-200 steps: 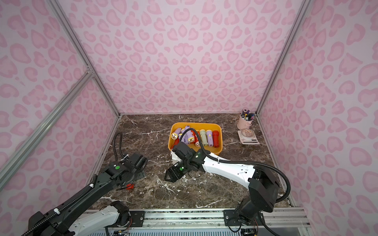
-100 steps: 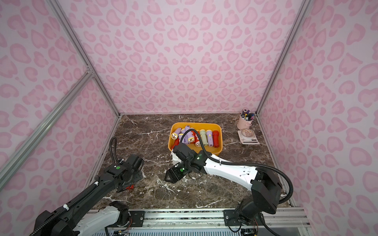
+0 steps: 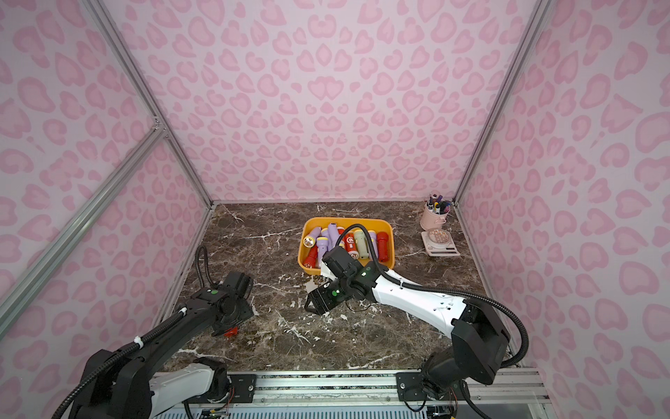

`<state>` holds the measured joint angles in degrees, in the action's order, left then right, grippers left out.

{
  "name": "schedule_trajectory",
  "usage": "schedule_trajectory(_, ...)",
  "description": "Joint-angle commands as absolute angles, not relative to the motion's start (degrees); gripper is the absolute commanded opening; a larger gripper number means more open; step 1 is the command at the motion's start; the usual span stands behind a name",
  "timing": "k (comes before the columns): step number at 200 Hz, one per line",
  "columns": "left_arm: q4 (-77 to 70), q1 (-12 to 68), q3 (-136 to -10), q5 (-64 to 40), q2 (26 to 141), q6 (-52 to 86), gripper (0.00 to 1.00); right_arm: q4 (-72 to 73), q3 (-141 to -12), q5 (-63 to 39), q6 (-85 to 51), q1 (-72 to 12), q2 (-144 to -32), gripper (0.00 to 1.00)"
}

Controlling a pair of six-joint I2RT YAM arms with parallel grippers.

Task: Put the flashlights into the storage boxes
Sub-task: Pick up the flashlight from the center of the board.

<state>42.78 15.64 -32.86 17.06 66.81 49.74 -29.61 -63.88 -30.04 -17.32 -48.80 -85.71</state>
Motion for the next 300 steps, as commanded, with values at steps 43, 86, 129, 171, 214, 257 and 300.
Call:
schedule_trajectory(43, 37.5, 15.23, -30.87, 14.38, 70.75, 48.03, 0.64, -32.2, -64.16, -31.49, -15.32, -44.59, -85.25, 0.74)
schedule_trajectory(86, 35.25, 15.21, -31.29, 13.1, 74.0, 47.49, 0.55, -34.26, -64.6, -31.82, -14.43, -43.11, -85.14, 0.74)
schedule_trajectory(129, 34.15, 15.21, -31.84, 12.0, 76.06, 46.76, 0.37, -36.34, -66.22, -31.65, -13.56, -42.56, -85.32, 0.74)
schedule_trajectory(171, 35.84, 15.97, -32.97, 10.9, 74.14, 46.59, 0.23, -37.56, -66.82, -31.57, -13.01, -41.92, -85.32, 0.74)
schedule_trajectory(214, 40.58, 19.17, -36.03, 11.37, 70.26, 46.78, 0.2, -38.01, -66.3, -30.86, -12.98, -41.31, -84.75, 0.74)
schedule_trajectory(257, 45.21, 23.53, -42.53, 12.72, 69.69, 47.42, 0.19, -35.99, -63.55, -31.46, -13.99, -40.61, -83.76, 0.74)
schedule_trajectory(300, 46.93, 28.61, -49.4, 13.79, 71.43, 48.56, 0.19, -39.08, -65.17, -30.82, -12.57, -39.92, -83.81, 0.74)
